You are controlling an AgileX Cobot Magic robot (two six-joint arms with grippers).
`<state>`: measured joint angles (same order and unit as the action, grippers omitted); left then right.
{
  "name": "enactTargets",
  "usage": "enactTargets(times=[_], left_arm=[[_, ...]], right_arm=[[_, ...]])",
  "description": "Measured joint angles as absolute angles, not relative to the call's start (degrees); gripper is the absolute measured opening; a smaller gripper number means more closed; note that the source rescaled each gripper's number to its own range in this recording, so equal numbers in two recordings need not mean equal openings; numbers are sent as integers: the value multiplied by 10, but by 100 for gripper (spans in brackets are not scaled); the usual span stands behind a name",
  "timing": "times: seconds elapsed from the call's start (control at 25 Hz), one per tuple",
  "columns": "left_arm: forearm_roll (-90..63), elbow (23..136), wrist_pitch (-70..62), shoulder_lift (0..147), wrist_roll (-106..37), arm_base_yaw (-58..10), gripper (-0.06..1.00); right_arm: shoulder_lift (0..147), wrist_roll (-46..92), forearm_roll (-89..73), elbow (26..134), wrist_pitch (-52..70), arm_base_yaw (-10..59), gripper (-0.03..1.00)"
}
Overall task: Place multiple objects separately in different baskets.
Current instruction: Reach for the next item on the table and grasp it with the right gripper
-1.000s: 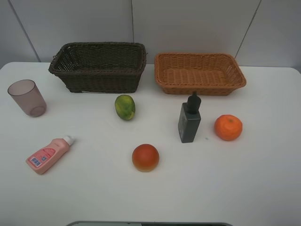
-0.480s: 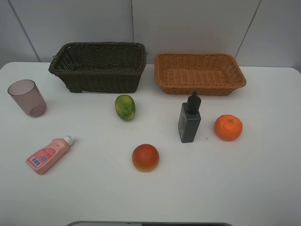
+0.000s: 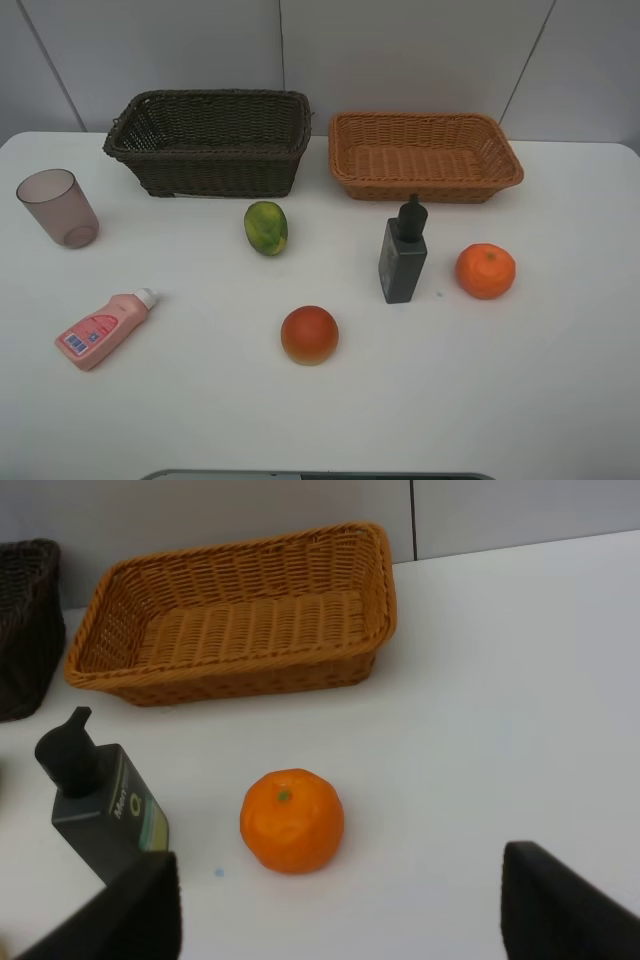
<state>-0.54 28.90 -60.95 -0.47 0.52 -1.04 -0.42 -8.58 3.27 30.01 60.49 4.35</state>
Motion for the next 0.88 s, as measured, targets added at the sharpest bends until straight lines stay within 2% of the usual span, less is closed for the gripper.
enactTargets(times=[0.28, 0.88], left_arm=[[-5, 289, -610, -5, 5, -10, 92], [-5, 289, -610, -5, 5, -10, 92]], right_arm=[[-4, -86, 33, 300, 605, 5, 53], [-4, -100, 39, 300, 605, -2, 53]])
